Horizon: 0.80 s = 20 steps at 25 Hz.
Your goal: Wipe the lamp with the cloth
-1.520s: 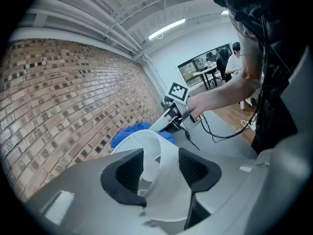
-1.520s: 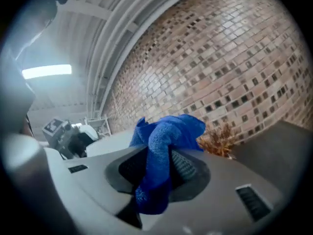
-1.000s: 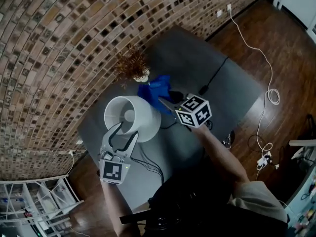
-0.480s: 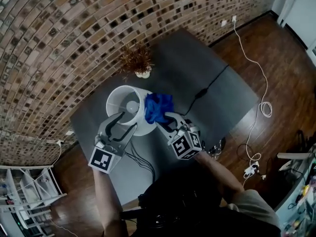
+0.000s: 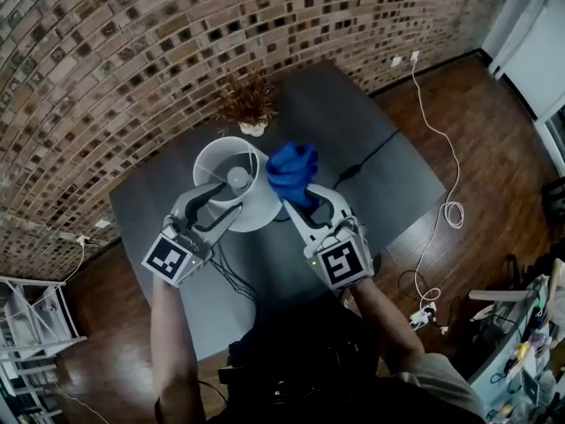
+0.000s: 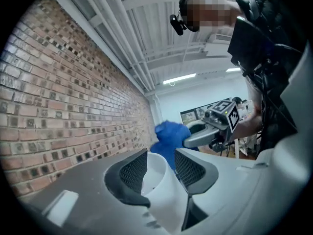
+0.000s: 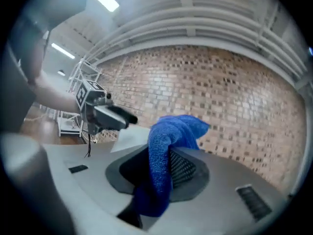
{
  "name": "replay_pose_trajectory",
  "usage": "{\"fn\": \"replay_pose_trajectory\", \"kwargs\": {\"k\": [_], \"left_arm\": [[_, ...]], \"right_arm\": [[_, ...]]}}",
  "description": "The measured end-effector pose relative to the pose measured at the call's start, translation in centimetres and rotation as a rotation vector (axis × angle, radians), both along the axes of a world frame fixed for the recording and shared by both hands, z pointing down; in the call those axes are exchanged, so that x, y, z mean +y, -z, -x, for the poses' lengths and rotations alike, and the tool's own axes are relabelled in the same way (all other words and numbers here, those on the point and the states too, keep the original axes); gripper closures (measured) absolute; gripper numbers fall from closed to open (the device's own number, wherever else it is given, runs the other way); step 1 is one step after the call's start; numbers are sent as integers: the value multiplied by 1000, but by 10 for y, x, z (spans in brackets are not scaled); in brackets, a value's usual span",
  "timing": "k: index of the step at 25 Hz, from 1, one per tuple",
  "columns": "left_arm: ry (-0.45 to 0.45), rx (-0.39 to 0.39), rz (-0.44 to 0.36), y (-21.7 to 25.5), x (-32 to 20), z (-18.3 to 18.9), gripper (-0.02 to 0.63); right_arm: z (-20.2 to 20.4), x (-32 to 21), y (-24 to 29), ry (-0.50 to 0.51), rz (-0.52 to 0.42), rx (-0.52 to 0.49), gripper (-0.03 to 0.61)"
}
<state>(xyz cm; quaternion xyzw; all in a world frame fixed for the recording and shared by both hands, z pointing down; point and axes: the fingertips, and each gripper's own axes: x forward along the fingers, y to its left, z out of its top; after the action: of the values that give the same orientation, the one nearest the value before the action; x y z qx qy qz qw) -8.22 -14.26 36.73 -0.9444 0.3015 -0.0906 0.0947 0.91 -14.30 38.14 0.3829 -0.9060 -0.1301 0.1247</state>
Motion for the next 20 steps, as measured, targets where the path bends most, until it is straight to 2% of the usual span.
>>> {"fn": "replay_pose_trajectory", "kwargs": {"k": [2, 6, 9, 13, 15, 17, 19, 20], "left_arm": [[-14, 32, -19, 3, 0, 2, 445], [-17, 54, -20, 2, 2, 1, 457], [-35, 80, -17, 5, 2, 1, 457], [-63, 148, -20, 9, 3, 5, 476], [-93, 185, 13, 12, 4, 7, 476], [-143, 197, 50, 15, 5, 8, 495], [-184, 218, 73, 20, 4, 11, 497], [-188, 245, 75, 27, 1, 17, 502]], "right_arm": [[28, 10, 6, 49, -99, 119, 463], [67, 27, -61, 93, -182, 359, 462], [67, 40, -121, 93, -173, 493, 463], [57, 55, -190, 134, -74, 630, 463], [51, 62, -194, 128, 5, 612, 463], [47, 65, -171, 100, 82, 501, 463], [40, 64, -122, 62, 97, 362, 463], [37, 62, -89, 40, 67, 301, 463]]}}
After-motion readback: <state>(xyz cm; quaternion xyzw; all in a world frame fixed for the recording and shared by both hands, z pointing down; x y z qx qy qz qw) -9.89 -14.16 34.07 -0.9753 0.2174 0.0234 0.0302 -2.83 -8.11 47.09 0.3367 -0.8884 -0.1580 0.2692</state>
